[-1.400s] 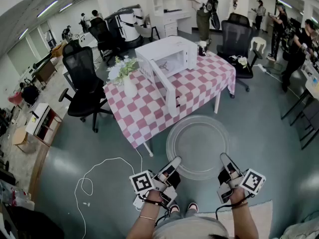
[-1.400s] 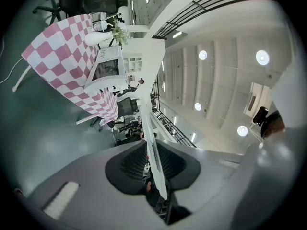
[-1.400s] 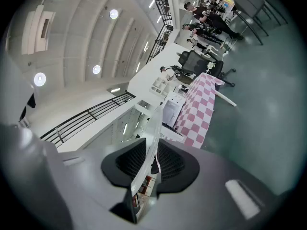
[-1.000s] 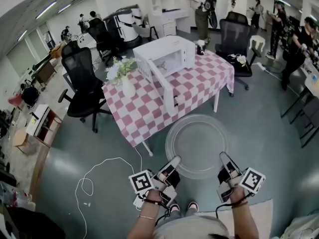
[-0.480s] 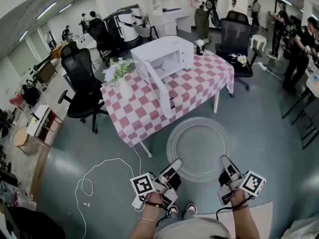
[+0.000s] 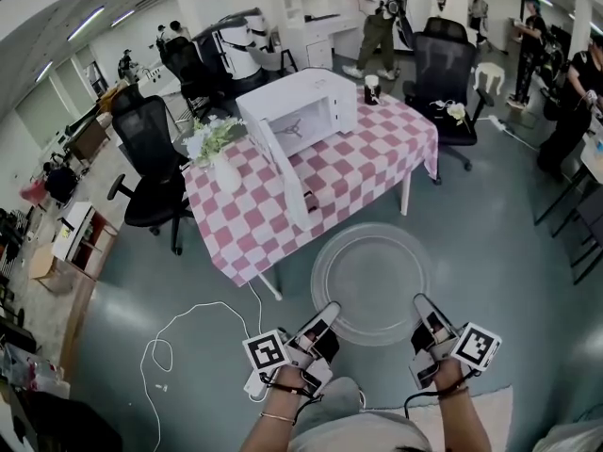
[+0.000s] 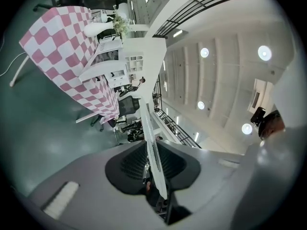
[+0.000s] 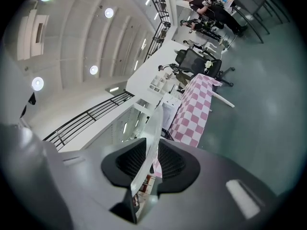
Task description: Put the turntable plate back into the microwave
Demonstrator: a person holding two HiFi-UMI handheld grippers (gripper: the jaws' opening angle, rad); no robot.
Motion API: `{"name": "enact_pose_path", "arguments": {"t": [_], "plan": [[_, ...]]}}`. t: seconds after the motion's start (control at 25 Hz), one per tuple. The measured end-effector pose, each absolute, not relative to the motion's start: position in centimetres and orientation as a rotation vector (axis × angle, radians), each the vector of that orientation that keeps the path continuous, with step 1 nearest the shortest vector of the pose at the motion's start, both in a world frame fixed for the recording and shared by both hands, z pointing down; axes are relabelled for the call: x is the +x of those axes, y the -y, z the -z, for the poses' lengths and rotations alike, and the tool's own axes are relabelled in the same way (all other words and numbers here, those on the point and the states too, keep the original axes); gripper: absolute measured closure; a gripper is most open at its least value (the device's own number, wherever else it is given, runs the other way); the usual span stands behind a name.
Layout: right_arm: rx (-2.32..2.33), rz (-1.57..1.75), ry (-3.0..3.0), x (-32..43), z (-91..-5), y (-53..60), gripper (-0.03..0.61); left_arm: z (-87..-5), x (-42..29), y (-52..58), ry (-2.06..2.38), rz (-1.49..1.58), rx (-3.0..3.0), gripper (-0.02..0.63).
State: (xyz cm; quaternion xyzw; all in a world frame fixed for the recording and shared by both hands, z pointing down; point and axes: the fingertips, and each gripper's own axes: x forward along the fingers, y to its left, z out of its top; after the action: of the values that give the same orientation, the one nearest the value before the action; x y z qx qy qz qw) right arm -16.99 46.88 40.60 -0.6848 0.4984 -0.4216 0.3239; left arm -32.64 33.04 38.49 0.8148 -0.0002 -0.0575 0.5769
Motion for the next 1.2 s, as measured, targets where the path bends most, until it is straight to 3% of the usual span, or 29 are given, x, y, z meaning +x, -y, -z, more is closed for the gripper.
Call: {"name": "enact_pose_path", "arguments": {"t": [0.68, 1.2], "plan": [[-1.828, 1.060, -1.281, -8.8, -40.9, -43.4, 0.498, -39.4, -24.1, -29.1, -0.022, 0.119, 1.886, 0.563], [-1.879, 1.038, -1.285, 2.5, -40.6, -36.7, 0.498, -40.1, -12.7, -22.3, -0.046, 0.106, 1.877, 0.560]]}}
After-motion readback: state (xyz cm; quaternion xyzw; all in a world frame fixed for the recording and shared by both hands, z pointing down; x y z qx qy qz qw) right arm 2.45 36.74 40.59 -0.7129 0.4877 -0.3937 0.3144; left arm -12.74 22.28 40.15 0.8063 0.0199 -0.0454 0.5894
